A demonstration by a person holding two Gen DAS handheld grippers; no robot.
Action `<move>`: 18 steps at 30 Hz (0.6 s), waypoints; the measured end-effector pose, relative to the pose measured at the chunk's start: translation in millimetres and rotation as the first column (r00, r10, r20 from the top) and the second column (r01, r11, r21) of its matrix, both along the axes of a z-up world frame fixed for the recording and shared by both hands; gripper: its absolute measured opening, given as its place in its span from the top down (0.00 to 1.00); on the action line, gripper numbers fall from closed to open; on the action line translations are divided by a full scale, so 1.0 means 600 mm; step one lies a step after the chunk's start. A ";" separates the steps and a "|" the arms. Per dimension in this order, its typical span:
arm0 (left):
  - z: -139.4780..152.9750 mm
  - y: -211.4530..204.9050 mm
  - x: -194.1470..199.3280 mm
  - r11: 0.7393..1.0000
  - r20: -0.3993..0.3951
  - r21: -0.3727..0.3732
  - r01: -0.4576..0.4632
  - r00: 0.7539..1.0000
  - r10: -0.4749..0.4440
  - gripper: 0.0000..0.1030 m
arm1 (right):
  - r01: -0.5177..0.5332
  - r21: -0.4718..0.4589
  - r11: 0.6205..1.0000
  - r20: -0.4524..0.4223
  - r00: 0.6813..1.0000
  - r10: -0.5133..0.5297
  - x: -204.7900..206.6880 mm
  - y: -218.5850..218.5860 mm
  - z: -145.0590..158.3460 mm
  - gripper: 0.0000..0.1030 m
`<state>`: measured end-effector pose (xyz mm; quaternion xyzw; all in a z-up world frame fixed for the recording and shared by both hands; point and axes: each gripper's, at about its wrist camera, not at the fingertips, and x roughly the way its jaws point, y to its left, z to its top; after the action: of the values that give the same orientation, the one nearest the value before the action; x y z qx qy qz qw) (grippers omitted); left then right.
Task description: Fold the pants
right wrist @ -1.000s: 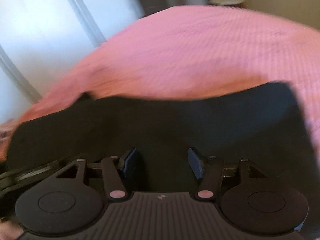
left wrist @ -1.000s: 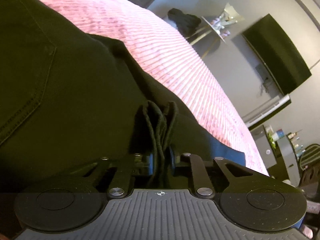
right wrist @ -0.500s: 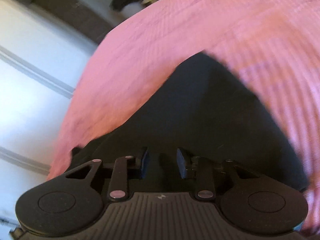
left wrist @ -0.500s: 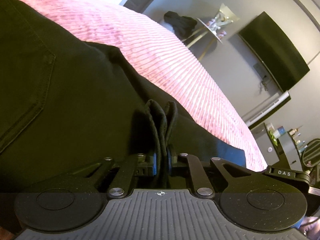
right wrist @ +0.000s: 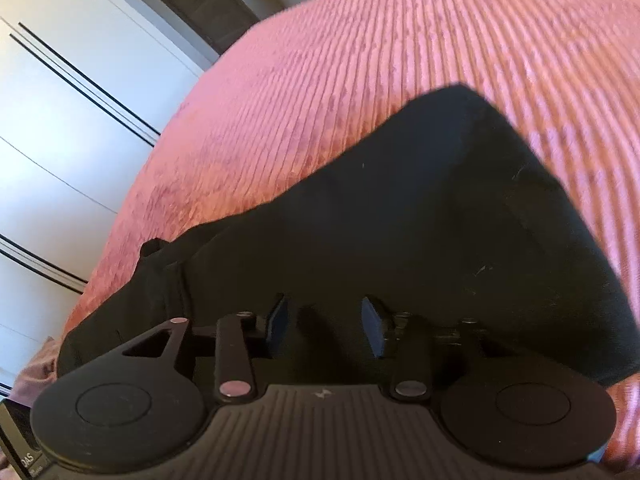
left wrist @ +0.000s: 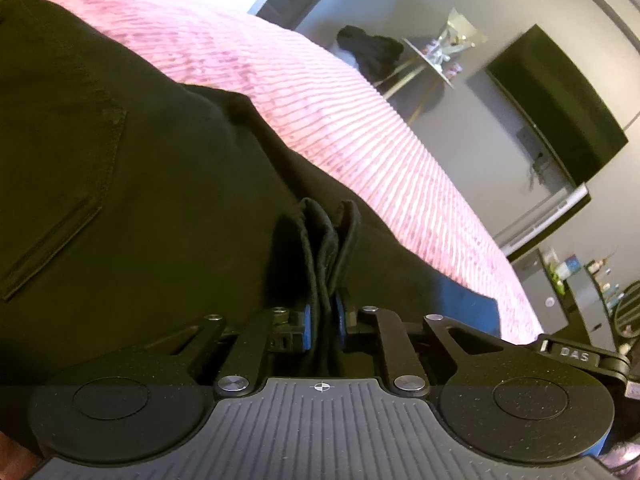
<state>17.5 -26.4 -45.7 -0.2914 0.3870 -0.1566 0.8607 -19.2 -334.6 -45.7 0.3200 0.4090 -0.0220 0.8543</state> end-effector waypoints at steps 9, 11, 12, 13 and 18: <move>0.030 0.034 -0.032 0.998 0.062 -0.027 -0.058 0.996 0.059 0.91 | 0.153 0.069 0.986 0.203 0.965 -0.164 -0.076 -0.039 0.048 0.47; 0.039 0.053 -0.039 0.994 0.074 -0.026 -0.103 0.992 0.104 0.91 | 0.170 0.081 0.982 0.201 0.962 -0.183 -0.082 -0.046 0.050 0.47; 0.043 0.063 -0.042 0.992 0.076 -0.024 -0.125 0.989 0.127 0.91 | 0.173 0.085 0.981 0.199 0.962 -0.187 -0.081 -0.047 0.048 0.47; 0.047 0.072 -0.047 0.989 0.078 -0.023 -0.149 0.985 0.151 0.91 | 0.172 0.086 0.981 0.197 0.962 -0.186 -0.081 -0.047 0.048 0.47; 0.078 0.111 -0.077 0.926 0.189 0.141 -0.349 0.928 0.321 0.97 | 0.138 0.044 0.990 0.178 0.973 -0.143 -0.063 -0.036 0.041 0.47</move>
<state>-28.9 40.3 0.9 -0.2640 0.2719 0.0040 0.9254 -57.3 -356.2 -21.1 0.3620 0.3063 -0.0469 0.8792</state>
